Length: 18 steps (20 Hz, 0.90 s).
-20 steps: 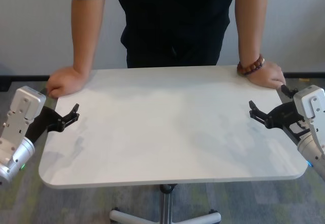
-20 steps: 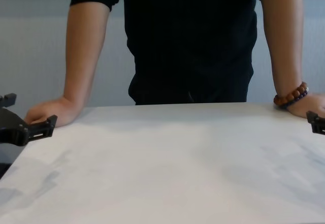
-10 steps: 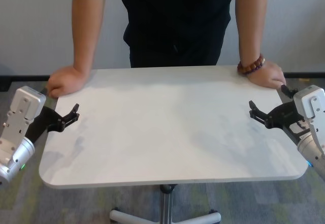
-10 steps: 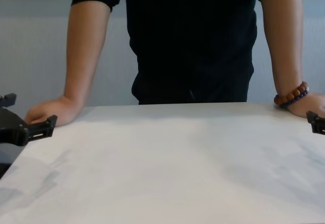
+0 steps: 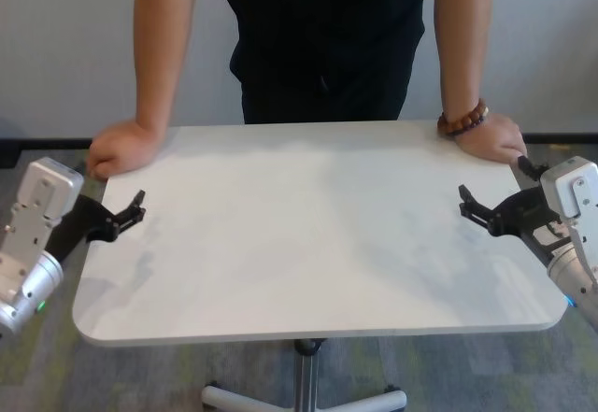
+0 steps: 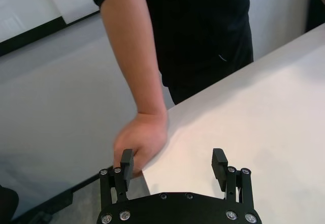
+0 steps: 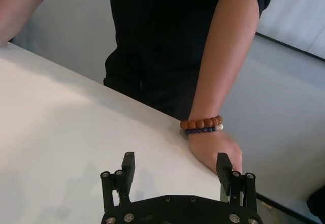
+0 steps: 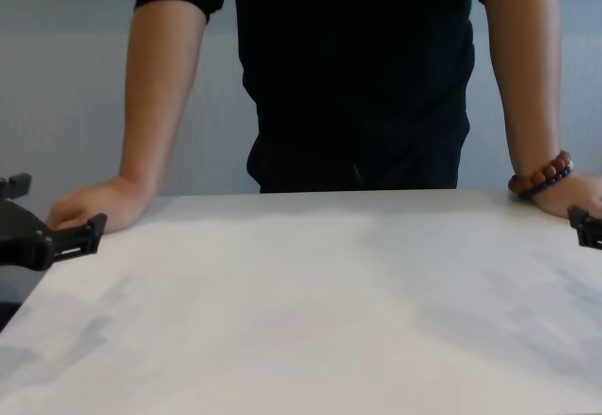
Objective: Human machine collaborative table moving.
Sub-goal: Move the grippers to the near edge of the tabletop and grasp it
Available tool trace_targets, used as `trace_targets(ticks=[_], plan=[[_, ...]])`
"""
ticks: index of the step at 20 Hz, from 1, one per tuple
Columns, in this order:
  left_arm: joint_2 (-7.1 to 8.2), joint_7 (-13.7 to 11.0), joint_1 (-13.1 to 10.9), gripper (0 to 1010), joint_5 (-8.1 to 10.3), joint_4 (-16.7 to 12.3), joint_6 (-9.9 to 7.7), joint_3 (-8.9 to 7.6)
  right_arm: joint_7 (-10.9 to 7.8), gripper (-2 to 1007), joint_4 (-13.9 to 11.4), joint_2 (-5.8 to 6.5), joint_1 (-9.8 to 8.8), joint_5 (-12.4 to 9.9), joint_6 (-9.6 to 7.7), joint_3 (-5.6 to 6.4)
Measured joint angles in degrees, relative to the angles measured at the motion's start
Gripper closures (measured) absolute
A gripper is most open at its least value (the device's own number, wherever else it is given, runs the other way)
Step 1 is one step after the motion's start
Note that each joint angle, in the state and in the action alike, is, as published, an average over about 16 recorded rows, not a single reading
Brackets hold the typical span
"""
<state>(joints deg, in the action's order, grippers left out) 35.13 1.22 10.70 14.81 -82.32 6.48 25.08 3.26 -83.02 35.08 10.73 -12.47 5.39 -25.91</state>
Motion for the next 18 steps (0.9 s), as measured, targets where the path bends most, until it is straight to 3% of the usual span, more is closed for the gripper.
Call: trace_targets(ticks=[4, 8, 12, 18], plan=[[1.36, -0.69, -1.60, 10, 0.39, -2.82, -0.88, -1.03, 1.32, 0, -3.03, 0.83, -1.24, 2.32, -1.77, -0.08], [4.14, -1.53, -4.59, 10, 0.31, -7.43, -1.70, -2.52, 2.90, 0, -7.55, 2.26, -3.24, 5.43, -4.01, -0.16], [8.04, -2.15, -9.03, 10, -0.07, -13.31, -2.35, -4.53, 4.17, 0, -12.72, 4.03, -5.76, 8.80, -6.67, -0.28], [14.73, -2.08, -17.44, 10, -1.62, -22.06, -1.80, -8.05, 4.07, 0, -19.14, 6.48, -9.18, 11.81, -9.60, -0.25]])
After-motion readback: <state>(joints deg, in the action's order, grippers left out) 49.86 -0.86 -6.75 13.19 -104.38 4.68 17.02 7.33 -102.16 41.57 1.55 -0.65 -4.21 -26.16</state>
